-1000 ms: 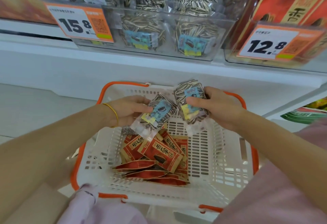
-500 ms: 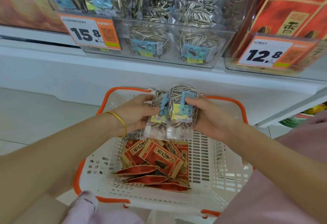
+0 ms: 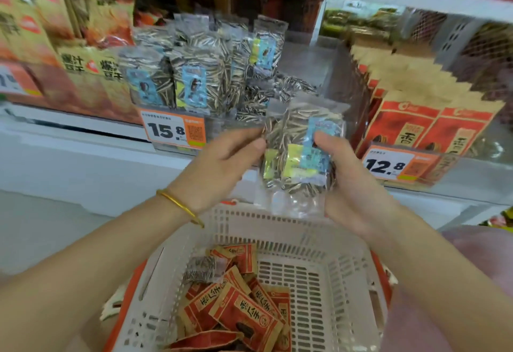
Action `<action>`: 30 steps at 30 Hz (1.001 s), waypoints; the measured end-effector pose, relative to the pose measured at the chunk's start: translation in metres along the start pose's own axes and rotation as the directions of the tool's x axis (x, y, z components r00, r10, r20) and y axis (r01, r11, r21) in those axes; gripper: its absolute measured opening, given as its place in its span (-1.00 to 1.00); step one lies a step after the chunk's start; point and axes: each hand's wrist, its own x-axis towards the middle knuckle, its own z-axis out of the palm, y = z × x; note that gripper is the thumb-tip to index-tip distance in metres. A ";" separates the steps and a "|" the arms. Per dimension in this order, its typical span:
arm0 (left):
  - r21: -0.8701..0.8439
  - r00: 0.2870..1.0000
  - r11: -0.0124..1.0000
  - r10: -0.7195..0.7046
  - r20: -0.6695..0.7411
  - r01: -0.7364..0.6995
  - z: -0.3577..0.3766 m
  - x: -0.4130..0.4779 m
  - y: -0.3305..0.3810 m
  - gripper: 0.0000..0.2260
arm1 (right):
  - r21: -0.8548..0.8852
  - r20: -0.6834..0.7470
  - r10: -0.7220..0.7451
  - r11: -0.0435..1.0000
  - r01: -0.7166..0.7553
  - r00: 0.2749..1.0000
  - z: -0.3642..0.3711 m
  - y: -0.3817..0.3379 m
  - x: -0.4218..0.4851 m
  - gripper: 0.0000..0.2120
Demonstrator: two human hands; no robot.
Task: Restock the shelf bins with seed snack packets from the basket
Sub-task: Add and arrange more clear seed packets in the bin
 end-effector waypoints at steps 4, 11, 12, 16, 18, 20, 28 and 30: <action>0.557 0.902 0.765 0.426 -0.064 -0.322 -0.029 0.021 0.000 -0.68 | -0.085 -0.112 -0.218 0.974 0.209 0.969 0.014 -0.055 0.051 -0.63; 0.789 0.892 0.475 0.407 0.196 -0.390 -0.034 0.038 -0.030 -0.68 | -0.385 -0.245 -0.355 0.890 0.245 0.902 0.017 -0.065 0.173 -0.21; 0.786 0.893 0.477 0.403 0.202 -0.393 -0.034 0.039 -0.031 -0.68 | -0.405 -0.229 -0.347 0.884 0.235 0.909 0.017 -0.062 0.183 -0.20; 0.769 0.879 0.481 0.425 0.214 -0.420 -0.037 0.039 -0.034 -0.68 | -0.486 -0.176 -0.330 0.849 0.209 0.928 0.014 -0.055 0.201 -0.03; 0.764 0.877 0.487 0.431 0.212 -0.424 -0.037 0.039 -0.034 -0.67 | -0.575 -0.151 -0.330 0.796 0.189 0.932 0.007 -0.059 0.203 -0.16; 0.760 0.875 0.491 0.437 0.209 -0.426 -0.037 0.039 -0.035 -0.66 | -0.603 -0.131 -0.275 0.784 0.143 0.952 0.000 -0.065 0.204 -0.32; 0.737 0.867 0.512 0.455 0.203 -0.441 -0.036 0.039 -0.033 -0.67 | -0.697 -0.151 -0.215 0.715 0.050 0.965 0.004 -0.057 0.202 -0.45; 0.738 0.865 0.511 0.462 0.196 -0.440 -0.036 0.039 -0.034 -0.67 | -0.667 -0.207 -0.288 0.740 0.081 0.935 0.004 -0.059 0.201 -0.35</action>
